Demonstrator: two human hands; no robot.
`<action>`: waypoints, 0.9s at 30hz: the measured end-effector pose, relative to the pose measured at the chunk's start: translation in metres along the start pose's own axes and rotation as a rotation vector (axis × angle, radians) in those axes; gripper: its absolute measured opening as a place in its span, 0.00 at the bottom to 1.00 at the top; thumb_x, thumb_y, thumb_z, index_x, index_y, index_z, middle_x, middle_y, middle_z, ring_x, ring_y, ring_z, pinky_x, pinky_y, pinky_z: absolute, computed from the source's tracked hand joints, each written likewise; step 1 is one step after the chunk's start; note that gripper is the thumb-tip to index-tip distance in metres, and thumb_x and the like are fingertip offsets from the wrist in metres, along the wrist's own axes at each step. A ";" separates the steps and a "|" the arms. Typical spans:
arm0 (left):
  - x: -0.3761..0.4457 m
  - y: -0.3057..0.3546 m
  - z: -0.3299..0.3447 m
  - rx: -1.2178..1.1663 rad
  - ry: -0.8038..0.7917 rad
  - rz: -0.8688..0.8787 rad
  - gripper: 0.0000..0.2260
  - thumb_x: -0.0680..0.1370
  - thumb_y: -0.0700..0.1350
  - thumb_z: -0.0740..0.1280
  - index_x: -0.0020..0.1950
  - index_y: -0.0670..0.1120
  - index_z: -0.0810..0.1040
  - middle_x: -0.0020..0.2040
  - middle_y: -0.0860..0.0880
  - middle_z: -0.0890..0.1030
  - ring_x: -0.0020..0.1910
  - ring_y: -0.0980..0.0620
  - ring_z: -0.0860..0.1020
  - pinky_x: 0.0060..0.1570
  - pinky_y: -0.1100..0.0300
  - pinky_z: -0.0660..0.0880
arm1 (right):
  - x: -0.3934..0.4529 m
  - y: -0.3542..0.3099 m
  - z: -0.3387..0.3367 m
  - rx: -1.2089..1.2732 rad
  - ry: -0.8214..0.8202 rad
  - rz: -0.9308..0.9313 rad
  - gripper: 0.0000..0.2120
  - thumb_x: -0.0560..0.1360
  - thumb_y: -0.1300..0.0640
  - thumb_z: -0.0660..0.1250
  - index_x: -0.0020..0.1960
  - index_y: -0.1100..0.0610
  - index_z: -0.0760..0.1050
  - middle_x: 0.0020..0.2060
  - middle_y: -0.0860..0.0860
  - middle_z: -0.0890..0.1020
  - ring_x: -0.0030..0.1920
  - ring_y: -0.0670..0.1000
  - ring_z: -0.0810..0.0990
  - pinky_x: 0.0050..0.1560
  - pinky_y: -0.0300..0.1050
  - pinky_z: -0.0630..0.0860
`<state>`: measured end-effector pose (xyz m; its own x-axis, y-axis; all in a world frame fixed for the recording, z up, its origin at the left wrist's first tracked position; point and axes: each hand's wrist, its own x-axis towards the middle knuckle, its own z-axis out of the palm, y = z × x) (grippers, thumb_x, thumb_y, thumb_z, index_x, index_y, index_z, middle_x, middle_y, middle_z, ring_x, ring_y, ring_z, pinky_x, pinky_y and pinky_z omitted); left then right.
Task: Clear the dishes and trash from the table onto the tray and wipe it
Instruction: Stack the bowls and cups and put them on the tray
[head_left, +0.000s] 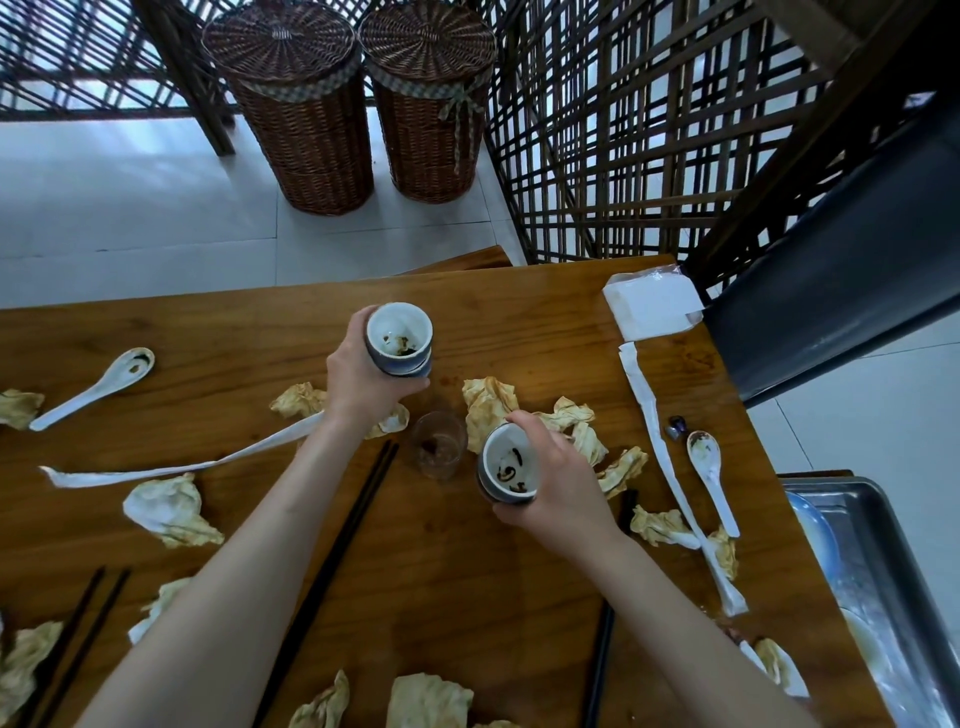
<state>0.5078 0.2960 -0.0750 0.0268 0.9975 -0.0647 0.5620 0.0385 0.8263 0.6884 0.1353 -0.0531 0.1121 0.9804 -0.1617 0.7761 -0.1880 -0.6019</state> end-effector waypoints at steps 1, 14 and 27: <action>0.000 0.000 0.001 -0.010 0.010 -0.010 0.40 0.56 0.46 0.82 0.65 0.52 0.69 0.52 0.58 0.75 0.52 0.58 0.71 0.50 0.65 0.66 | 0.000 0.000 0.000 0.000 0.000 0.002 0.44 0.60 0.51 0.79 0.69 0.43 0.58 0.59 0.47 0.74 0.58 0.48 0.73 0.52 0.42 0.75; -0.005 0.015 -0.012 -0.020 0.035 0.016 0.35 0.56 0.51 0.82 0.59 0.54 0.72 0.48 0.61 0.75 0.49 0.58 0.73 0.43 0.73 0.65 | -0.004 -0.004 -0.007 0.017 0.031 -0.004 0.42 0.60 0.52 0.79 0.68 0.46 0.60 0.58 0.48 0.74 0.56 0.49 0.74 0.51 0.44 0.77; -0.080 0.071 -0.035 -0.005 -0.032 0.184 0.34 0.54 0.53 0.81 0.57 0.57 0.71 0.43 0.68 0.73 0.45 0.66 0.71 0.36 0.82 0.64 | -0.052 -0.012 -0.038 0.073 0.211 0.092 0.44 0.57 0.46 0.80 0.67 0.45 0.60 0.57 0.45 0.75 0.57 0.48 0.74 0.52 0.40 0.70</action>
<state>0.5170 0.2213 0.0086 0.1553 0.9854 0.0695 0.5411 -0.1437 0.8286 0.6967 0.0891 -0.0074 0.3141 0.9477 -0.0560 0.7104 -0.2737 -0.6484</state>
